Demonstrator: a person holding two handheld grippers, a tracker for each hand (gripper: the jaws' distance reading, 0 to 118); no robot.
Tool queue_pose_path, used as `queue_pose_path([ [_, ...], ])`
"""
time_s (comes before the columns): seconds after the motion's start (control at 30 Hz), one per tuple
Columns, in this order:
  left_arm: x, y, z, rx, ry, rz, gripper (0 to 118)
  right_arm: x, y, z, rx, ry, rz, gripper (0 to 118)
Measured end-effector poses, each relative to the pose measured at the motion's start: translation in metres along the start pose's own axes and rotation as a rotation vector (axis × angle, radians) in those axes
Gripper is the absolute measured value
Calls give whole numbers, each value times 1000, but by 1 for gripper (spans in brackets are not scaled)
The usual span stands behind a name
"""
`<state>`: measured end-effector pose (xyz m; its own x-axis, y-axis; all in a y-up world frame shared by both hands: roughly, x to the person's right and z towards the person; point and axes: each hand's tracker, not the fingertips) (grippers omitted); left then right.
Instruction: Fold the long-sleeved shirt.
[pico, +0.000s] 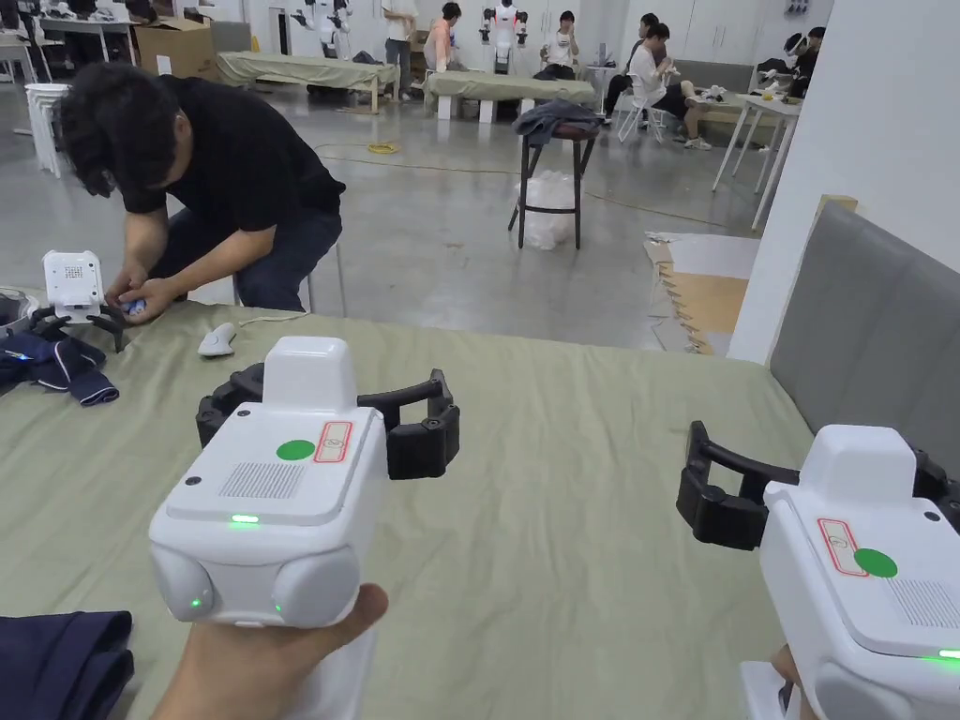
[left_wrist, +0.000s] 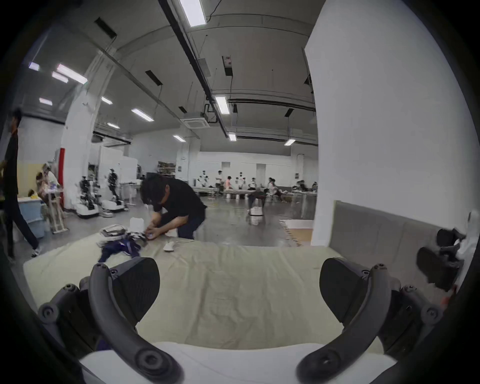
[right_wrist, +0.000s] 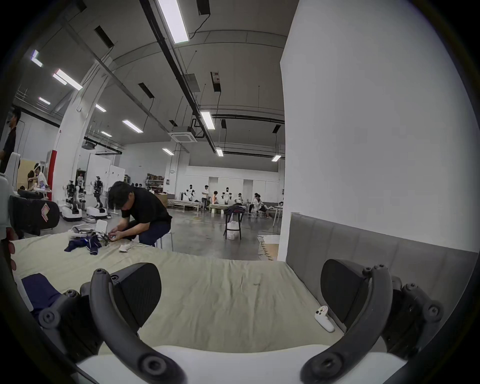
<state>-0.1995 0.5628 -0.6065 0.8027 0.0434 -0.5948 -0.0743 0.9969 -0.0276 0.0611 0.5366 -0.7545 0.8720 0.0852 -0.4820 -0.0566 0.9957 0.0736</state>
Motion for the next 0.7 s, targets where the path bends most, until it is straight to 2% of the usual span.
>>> queue_pose_path([
  [0.1, 3, -4, -3, -11, 84, -37, 111, 0, -1, 0, 0, 0, 8, 118],
  [0.2, 5, -5, -4, -47, 108, -22, 111, 1, -1, -1, -1, 0, 14, 118],
  [0.33, 9, -8, -2, -38, 171, -80, 111, 0, -1, -2, -1, 0, 17, 118],
  [0.47, 1, -4, -1, -42, 104, -16, 111, -2, 0, -1, 7, 2, 30, 118],
  [0.57, -1, -1, 1, -8, 134, -13, 111, -2, 1, 0, 14, 1, 35, 118],
  [0.7, -3, 3, 1, -11, 93, -36, 110, -3, 3, 0, 19, 2, 39, 118],
])
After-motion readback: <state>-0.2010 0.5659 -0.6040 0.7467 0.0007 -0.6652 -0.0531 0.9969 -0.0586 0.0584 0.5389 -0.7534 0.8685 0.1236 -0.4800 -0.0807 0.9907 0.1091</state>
